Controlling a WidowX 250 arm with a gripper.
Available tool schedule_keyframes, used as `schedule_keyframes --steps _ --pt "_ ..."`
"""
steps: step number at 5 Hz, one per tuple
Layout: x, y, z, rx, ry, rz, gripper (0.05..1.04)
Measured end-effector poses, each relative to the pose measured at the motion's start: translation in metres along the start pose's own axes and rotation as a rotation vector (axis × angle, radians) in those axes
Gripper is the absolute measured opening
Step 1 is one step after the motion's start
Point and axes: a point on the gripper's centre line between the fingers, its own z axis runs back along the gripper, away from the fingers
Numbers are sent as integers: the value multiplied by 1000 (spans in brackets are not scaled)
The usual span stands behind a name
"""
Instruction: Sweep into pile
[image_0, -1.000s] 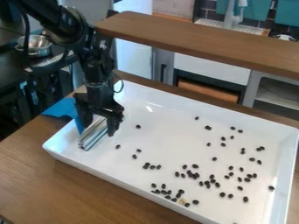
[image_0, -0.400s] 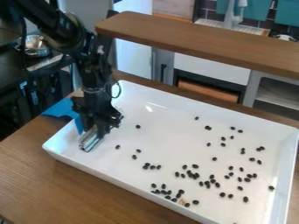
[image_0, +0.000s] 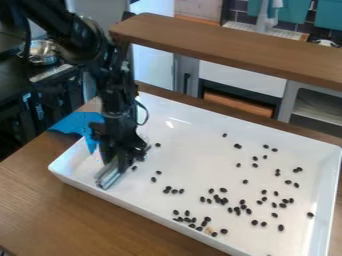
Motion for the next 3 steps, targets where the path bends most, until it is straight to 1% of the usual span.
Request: schedule_keyframes --steps 1,3 --pt "-8 -19 0 -5 2 -30 369" --pt "-11 -49 -1 -7 -24 -70 369"
